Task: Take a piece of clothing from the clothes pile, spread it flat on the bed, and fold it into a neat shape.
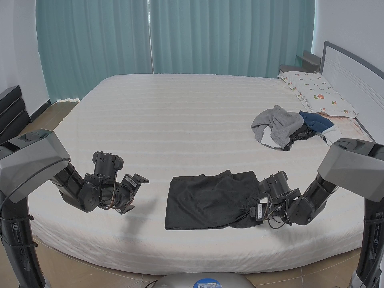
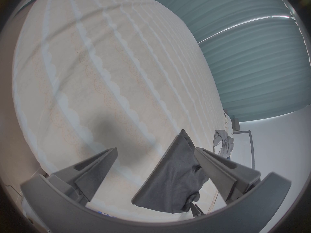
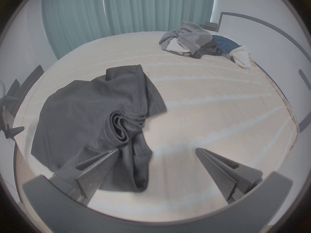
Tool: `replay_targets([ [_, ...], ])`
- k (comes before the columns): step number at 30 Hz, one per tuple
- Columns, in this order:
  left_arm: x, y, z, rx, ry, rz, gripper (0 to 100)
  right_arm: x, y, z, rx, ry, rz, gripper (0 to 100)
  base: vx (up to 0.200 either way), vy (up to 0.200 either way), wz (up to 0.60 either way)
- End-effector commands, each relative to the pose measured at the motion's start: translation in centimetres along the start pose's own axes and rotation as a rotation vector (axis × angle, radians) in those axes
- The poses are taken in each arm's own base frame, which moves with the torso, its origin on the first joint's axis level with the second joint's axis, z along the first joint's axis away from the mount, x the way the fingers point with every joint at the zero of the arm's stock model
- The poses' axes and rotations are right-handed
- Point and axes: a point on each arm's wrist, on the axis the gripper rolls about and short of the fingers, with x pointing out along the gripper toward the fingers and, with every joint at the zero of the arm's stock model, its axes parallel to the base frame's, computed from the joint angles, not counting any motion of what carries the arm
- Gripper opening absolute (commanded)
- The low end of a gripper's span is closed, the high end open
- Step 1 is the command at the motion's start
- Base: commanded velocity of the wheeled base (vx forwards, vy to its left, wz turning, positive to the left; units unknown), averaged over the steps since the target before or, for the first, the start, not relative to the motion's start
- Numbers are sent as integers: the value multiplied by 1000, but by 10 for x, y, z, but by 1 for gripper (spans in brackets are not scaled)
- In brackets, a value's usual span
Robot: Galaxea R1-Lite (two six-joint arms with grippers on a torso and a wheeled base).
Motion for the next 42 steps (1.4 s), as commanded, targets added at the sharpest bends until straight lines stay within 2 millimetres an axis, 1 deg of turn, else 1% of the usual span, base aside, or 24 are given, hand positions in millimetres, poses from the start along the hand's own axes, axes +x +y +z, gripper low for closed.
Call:
replay_targets([
  [1,0,0,0,1,1,0,100,-32,-22,4,29,-16,2,100,0,0,0],
  [2,0,1,0,1,1,2,100,-37,-26,6,42,-20,13,100,0,0,0],
  [6,0,0,0,1,1,0,100,-57,-29,16,93,-64,109,100,0,0,0],
  [8,0,0,0,-1,1,0,100,-60,-29,17,105,-67,131,100,0,0,0],
  [9,0,1,0,1,1,2,100,-62,-27,21,141,-65,175,100,0,0,0],
  [13,0,1,0,2,1,2,100,-57,-22,25,218,-54,233,100,0,0,0],
  [14,0,0,-1,3,2,1,100,-53,-20,26,247,-42,258,100,0,0,0],
  [19,0,1,0,2,1,2,100,-35,-15,17,326,55,311,100,0,0,0],
  [21,0,1,0,2,1,2,100,-32,-16,15,345,74,316,100,0,0,0],
  [22,0,1,0,2,1,2,100,-25,-19,12,376,117,337,100,0,0,0],
  [24,1,1,-1,3,3,3,100,-18,-25,10,390,145,341,100,0,0,0],
  [27,0,1,-1,8,3,3,100,-13,-32,11,402,146,334,100,0,0,0],
  [28,0,1,-1,12,3,3,100,-12,-33,12,408,137,335,0,0,0,0],
  [32,0,1,-2,14,5,5,100,-11,-37,14,420,115,351,0,0,0,0],
  [34,0,1,-2,14,5,5,100,-8,-36,11,416,124,356,0,0,0,0],
  [35,0,1,-2,14,5,5,100,-4,-37,6,408,140,349,0,0,0,0],
  [38,1,1,-2,15,7,6,100,-7,-41,0,380,154,336,0,0,0,0],
  [40,1,1,-2,15,5,7,100,-9,-48,-1,375,151,325,0,0,0,0],
  [42,1,1,-2,15,5,7,100,-16,-53,0,373,147,325,0,0,0,0],
])
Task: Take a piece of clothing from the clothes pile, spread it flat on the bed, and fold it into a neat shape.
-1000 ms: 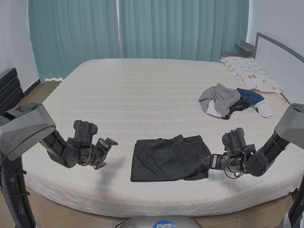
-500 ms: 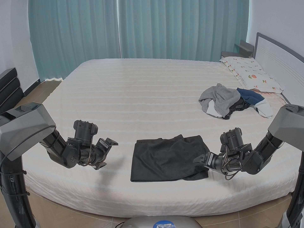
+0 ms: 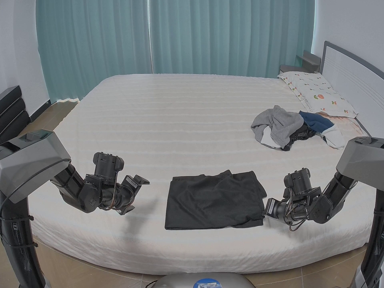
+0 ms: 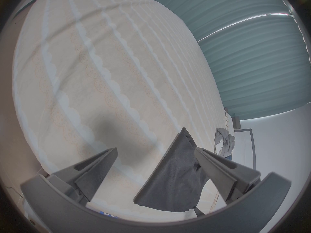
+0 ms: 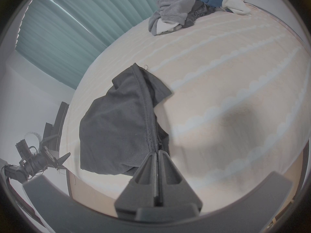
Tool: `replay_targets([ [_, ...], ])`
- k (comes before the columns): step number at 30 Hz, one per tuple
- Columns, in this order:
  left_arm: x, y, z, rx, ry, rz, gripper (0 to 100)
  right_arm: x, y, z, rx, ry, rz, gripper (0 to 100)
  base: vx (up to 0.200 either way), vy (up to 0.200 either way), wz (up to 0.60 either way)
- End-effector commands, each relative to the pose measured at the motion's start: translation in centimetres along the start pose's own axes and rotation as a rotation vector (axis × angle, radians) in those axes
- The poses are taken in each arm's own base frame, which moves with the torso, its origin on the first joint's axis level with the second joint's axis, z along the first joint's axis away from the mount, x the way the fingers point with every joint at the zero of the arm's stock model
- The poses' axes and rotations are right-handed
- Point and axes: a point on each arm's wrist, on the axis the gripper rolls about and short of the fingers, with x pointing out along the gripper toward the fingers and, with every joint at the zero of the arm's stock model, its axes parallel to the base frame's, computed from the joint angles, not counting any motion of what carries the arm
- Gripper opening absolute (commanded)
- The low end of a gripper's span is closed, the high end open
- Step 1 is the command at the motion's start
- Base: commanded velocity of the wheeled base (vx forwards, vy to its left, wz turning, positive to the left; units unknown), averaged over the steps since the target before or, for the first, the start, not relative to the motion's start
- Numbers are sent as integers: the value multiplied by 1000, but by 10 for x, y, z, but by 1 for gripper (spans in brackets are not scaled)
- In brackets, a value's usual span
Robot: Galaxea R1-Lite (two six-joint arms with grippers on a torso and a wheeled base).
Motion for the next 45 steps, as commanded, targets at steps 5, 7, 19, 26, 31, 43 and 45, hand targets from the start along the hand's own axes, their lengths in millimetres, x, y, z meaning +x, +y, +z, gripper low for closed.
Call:
replay_targets([
  [5,1,0,0,1,1,2,100,-18,-8,-3,1,5,-9,0,0,0,0],
  [7,1,0,0,1,1,2,100,-17,-10,-5,-17,14,-15,0,0,0,0],
  [19,4,0,1,-9,-43,16,100,-21,-6,0,-32,-19,12,100,0,0,0],
  [26,5,-1,2,-7,-50,5,100,-16,-8,23,5,-162,84,100,143,0,0],
  [31,5,1,1,-1,-48,10,100,32,-8,41,121,-221,154,100,160,0,0],
  [43,6,1,1,1,-49,12,100,68,0,52,127,-231,197,100,0,0,0],
  [45,6,1,1,1,-49,12,100,67,-1,51,127,-231,197,100,0,0,0],
])
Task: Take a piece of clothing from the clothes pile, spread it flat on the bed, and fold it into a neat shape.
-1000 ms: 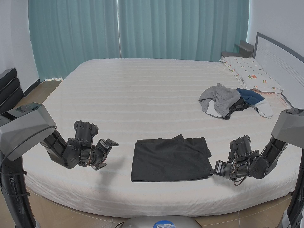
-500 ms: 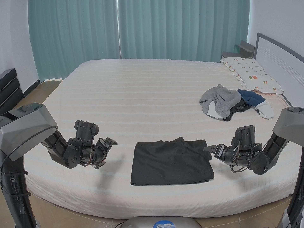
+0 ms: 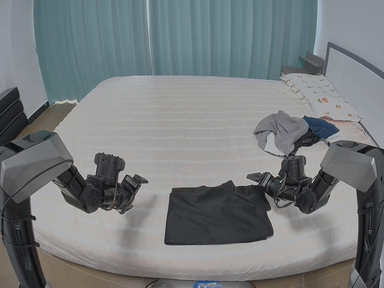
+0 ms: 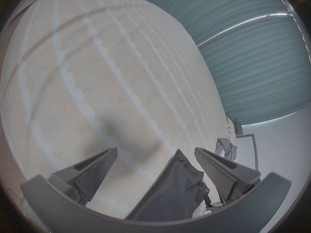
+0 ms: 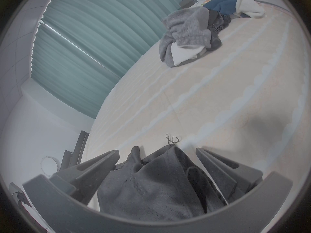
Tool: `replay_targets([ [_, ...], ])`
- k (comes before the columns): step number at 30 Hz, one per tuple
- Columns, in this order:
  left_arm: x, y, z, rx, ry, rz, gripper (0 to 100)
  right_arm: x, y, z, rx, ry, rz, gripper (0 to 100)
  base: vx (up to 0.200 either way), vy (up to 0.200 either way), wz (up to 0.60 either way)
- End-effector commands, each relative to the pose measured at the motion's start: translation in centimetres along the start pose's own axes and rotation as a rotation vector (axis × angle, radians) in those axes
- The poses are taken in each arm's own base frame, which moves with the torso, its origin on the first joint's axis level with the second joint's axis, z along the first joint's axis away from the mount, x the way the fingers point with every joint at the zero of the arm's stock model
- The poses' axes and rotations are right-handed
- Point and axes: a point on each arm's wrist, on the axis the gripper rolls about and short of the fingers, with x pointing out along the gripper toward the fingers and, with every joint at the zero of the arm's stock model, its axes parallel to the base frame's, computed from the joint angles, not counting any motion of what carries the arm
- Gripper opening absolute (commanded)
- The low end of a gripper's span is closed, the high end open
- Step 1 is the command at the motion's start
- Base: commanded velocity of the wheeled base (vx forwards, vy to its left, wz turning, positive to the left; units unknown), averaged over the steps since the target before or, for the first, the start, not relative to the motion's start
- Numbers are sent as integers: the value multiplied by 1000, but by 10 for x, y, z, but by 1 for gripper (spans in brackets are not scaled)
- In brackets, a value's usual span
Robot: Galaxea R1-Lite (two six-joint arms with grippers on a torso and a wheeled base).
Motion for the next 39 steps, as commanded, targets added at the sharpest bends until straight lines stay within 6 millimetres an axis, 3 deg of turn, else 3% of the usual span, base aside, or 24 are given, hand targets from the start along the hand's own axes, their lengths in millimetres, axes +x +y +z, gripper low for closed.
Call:
replay_targets([
  [1,1,0,0,0,0,1,100,8,-9,-9,3,22,-19,100,0,0,0],
  [3,1,0,0,0,0,1,100,8,-9,-9,3,20,-19,100,0,0,0],
  [4,1,0,0,0,0,1,100,7,-9,-8,3,17,-17,0,0,0,0],
  [14,1,0,0,0,0,1,100,4,-14,2,27,-15,-34,0,0,0,0],
  [17,1,0,0,0,0,1,100,-1,-20,13,61,-40,-53,0,0,0,0],
  [39,1,0,-1,1,2,2,100,0,-27,14,69,-40,-69,0,0,0,0],
])
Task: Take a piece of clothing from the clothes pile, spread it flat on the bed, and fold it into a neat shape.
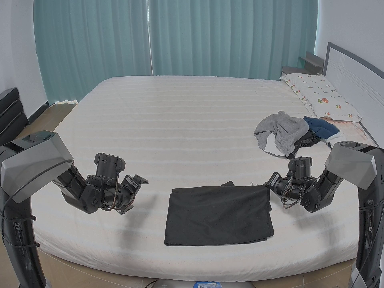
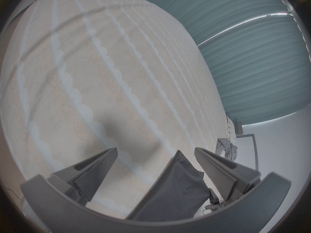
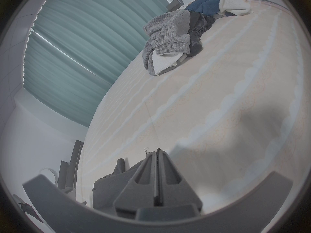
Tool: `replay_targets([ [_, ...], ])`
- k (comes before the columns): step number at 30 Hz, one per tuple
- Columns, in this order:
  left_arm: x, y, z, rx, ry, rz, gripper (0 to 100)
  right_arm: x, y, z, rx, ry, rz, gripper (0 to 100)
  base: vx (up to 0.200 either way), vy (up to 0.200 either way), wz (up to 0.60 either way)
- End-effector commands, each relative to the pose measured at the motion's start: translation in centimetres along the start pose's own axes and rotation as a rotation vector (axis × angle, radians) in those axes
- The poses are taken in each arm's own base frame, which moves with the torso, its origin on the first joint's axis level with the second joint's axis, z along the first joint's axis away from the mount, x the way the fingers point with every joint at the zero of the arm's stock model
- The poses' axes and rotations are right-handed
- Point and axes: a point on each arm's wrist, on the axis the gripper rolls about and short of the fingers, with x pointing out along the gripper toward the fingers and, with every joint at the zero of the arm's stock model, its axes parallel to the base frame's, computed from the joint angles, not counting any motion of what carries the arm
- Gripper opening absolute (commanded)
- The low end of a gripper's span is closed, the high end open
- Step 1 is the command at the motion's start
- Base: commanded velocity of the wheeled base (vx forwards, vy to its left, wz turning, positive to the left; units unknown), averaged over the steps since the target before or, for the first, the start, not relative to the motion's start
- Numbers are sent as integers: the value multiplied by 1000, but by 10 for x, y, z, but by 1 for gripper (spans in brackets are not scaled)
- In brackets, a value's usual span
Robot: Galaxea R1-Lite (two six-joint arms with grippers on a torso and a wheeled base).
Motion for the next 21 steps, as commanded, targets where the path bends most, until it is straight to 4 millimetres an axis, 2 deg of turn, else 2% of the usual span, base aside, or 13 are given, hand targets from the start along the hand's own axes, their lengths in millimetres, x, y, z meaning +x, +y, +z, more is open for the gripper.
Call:
replay_targets([
  [1,0,0,0,0,1,0,100,0,-1,1,1,-2,-1,0,0,0,0],
  [6,0,0,0,0,1,0,100,0,-2,2,3,-4,-2,0,0,0,0],
  [7,0,0,0,0,1,0,100,-1,-1,2,2,-4,0,100,0,0,0],
  [21,0,-1,0,0,0,-1,100,-41,3,-6,-38,71,9,100,0,0,0],
])
